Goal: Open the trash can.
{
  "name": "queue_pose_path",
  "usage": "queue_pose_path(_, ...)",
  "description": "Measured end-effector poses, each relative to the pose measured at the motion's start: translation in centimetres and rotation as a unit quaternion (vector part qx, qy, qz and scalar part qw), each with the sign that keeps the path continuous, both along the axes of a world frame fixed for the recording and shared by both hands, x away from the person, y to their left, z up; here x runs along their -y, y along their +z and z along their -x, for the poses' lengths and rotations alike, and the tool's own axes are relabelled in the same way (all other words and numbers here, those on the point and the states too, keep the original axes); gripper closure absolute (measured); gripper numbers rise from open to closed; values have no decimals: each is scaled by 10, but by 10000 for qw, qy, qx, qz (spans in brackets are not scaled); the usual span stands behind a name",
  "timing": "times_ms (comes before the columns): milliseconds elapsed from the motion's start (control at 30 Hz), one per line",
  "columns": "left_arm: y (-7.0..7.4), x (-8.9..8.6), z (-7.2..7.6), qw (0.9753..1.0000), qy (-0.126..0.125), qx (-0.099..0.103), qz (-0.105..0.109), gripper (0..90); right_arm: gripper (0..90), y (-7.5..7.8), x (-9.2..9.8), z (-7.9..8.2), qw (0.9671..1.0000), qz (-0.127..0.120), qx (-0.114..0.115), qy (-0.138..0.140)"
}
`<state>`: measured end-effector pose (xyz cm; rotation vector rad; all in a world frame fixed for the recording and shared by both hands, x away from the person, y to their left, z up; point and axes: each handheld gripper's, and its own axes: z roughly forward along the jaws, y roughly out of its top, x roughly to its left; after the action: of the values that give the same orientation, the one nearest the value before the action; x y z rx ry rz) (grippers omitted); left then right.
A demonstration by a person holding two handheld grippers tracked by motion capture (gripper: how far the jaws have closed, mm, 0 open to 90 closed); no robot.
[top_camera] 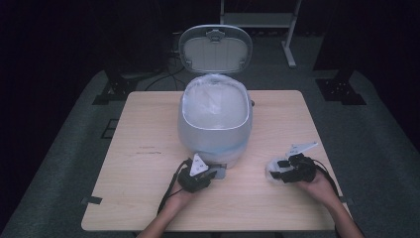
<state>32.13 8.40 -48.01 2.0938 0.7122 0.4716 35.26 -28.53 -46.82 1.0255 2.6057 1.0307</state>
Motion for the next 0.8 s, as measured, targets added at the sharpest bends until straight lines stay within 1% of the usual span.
queue_pose_path(33,0,0,0,10000,1,0,3,672,395,-1,-1,1,10000,42,79,17)
queue_pose_path(100,0,0,0,10000,-2,-2,5,672,401,-1,-3,2,9999,103,97,-26)
queue_pose_path(300,0,0,0,10000,-5,1,2,672,457,-2,-7,7,9982,404,438,-15)
queue_pose_path(567,0,0,0,10000,-7,4,8,671,581,-2,-4,7,9980,377,491,-118)
queue_pose_path(700,0,0,0,10000,-10,2,9,671,687,-1,-4,7,9978,421,500,-118)
queue_pose_path(767,0,0,0,10000,-10,2,10,671,718,0,-4,6,9979,442,452,-132)
queue_pose_path(800,0,0,0,10000,-11,4,7,671,740,0,-3,5,9983,404,389,-149)
